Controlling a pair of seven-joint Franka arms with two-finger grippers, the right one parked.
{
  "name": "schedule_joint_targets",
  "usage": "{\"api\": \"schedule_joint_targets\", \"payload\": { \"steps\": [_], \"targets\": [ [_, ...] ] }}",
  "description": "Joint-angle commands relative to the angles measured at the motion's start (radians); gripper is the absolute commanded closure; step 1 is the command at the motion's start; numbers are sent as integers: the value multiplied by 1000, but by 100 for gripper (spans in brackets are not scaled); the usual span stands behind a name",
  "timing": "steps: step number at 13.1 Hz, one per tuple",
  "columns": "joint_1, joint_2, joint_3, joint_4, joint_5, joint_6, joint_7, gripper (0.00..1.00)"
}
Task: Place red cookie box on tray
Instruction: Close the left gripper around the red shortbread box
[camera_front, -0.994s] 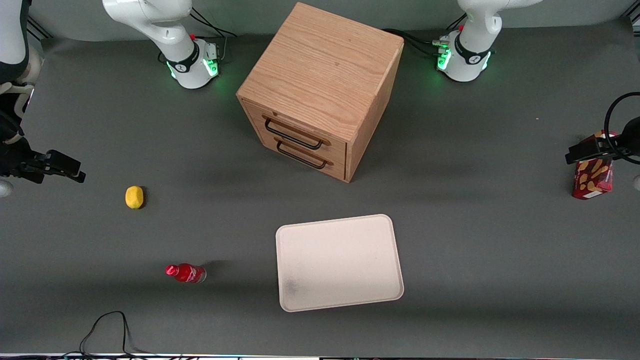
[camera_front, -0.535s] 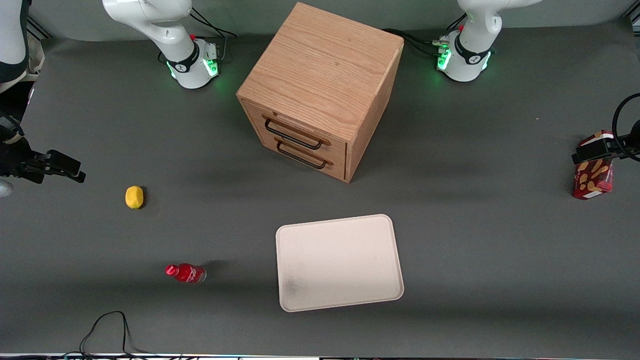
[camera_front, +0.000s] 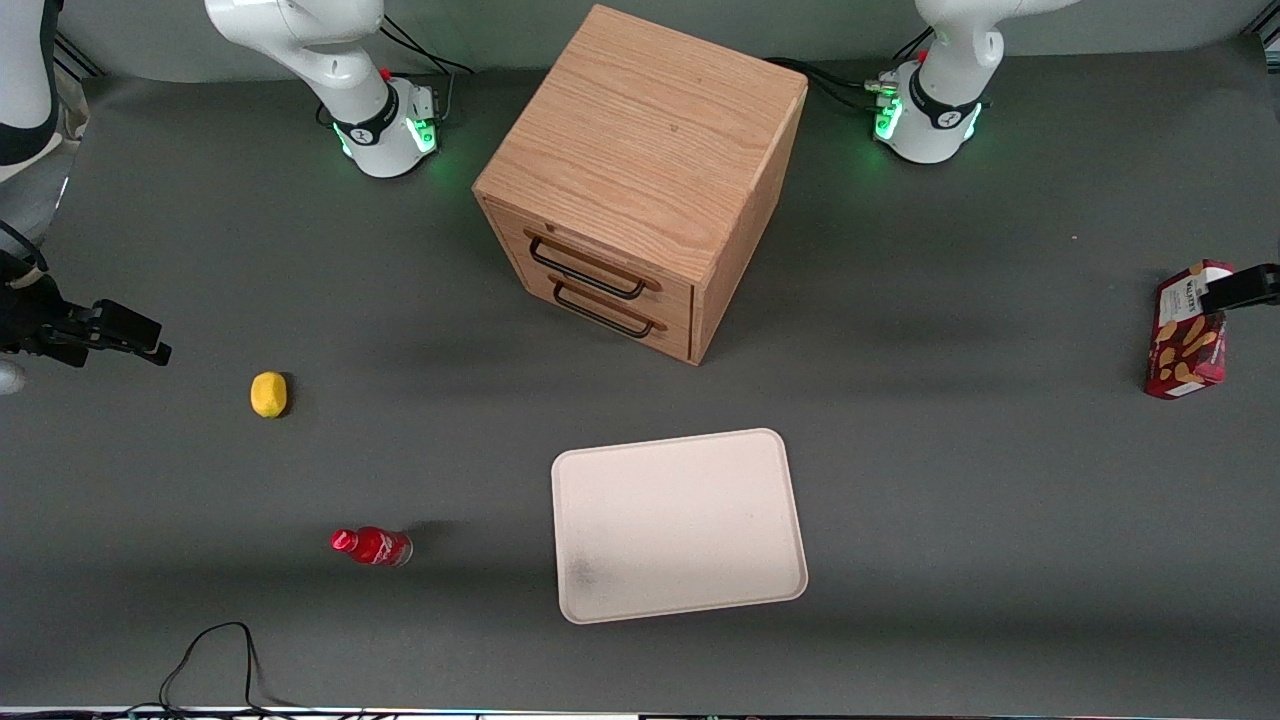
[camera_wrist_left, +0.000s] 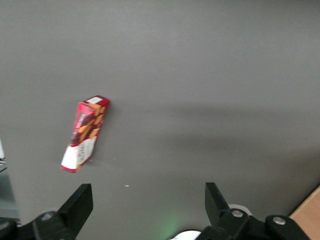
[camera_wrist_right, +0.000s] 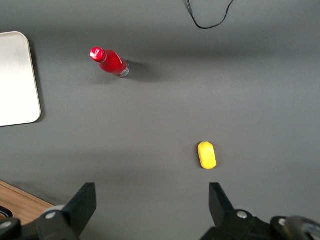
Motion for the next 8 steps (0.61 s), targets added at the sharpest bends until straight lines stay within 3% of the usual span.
{"api": "schedule_joint_targets", "payload": {
  "steps": [1,6,8],
  "targets": [
    [98,-22,-6,-15,40,11,193,0],
    [277,-82,-6,-179,40,205,506,0],
    [310,-70,-6,-181,40,222,539,0]
  ]
}}
